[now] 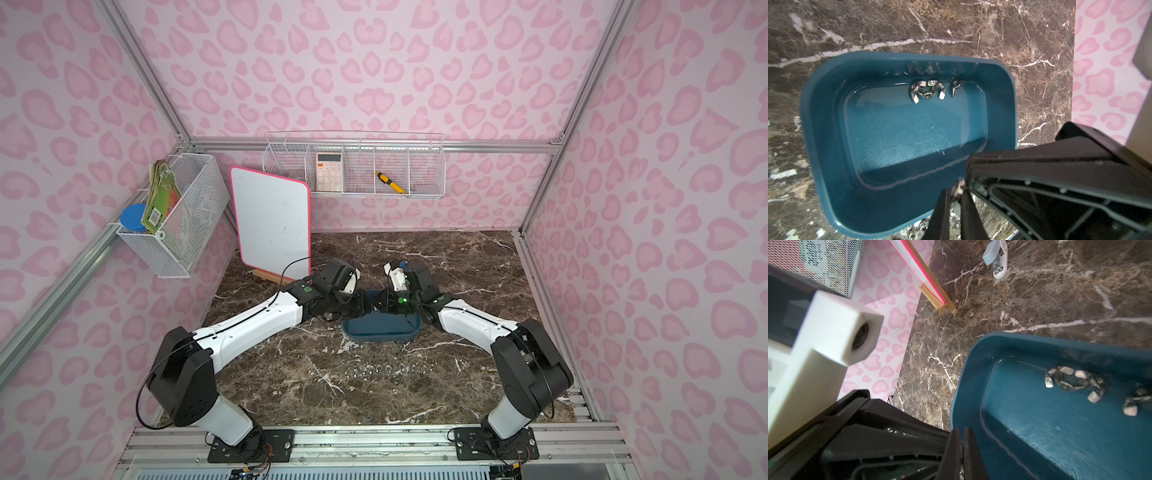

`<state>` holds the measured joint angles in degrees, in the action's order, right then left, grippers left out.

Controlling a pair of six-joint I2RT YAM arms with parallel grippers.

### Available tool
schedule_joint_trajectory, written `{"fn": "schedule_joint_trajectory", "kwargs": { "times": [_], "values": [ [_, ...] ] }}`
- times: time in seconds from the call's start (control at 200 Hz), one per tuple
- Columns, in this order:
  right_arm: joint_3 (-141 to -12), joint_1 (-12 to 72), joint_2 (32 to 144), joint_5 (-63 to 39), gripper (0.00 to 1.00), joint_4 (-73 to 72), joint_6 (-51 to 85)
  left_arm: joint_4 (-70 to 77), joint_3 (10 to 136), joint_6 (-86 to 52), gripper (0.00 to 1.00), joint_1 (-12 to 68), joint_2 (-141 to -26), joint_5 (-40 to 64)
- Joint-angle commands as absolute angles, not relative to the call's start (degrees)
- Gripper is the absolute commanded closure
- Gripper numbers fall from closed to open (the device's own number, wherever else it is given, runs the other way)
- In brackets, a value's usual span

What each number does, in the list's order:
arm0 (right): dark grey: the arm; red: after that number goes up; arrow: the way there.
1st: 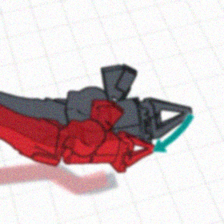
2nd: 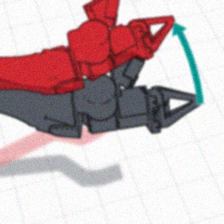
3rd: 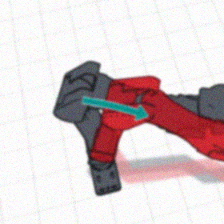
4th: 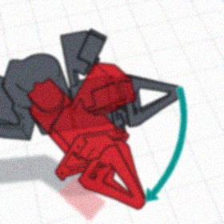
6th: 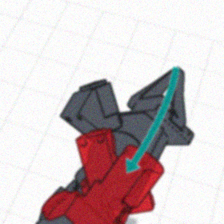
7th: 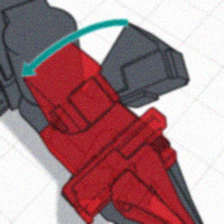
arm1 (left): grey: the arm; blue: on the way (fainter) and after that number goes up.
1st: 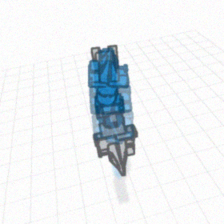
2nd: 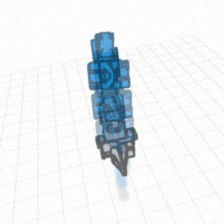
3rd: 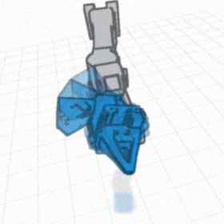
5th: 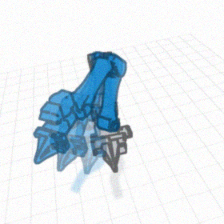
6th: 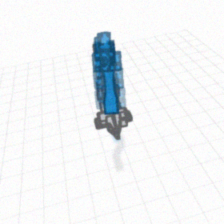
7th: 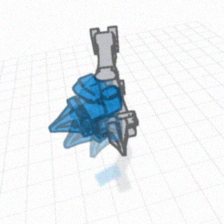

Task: Take out the wing nut from the storage box
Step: Pick up the wing nut from the storage box, then place the wing nut at the center of the board.

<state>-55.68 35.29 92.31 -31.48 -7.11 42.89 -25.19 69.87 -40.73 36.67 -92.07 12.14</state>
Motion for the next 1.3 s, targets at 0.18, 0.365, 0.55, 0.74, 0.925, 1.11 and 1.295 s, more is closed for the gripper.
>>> {"fn": "schedule_joint_trajectory", "kwargs": {
  "times": [0.18, 0.365, 0.55, 0.74, 0.925, 1.11, 1.295],
  "values": [
    [-55.25, 35.04, 90.74, -31.05, 1.0, -6.72, 42.53, -25.33, 71.29, -40.54, 0.57, 36.71, -91.49, 11.32],
    [-52.13, 32.15, 87.28, -29.26, 1.0, -4.75, 42.11, -28.19, 72.26, -40.07, 0.44, 36.44, -90.5, 9.68],
    [-49.02, 28.92, 80.82, -24.82, 1.0, 3.22, 39.01, -29.61, 72.33, -40.11, 0.18, 35.51, -88.79, 9.02],
    [-44.85, 24.29, 72.84, -20.54, 1.0, 14.24, 35.9, -30.8, 72.28, -40.08, 0.02, 34.01, -87.13, 8.69],
    [-40.71, 21.53, 66.3, -15.71, 1.0, 25.47, 32.91, -30.94, 72.25, -39.9, 0.02, 32.83, -85.95, 8.73],
    [-36.91, 21.53, 64.65, -12.38, 1.0, 32.09, 32.33, -30.78, 71.58, -39.98, 0.02, 32.37, -85.54, 8.92],
    [-35.95, 21.71, 65.76, -10.34, 1.0, 33.63, 33.65, -30.45, 70.66, -40.08, 0.02, 32.34, -84.95, 8.99]
  ]
}}
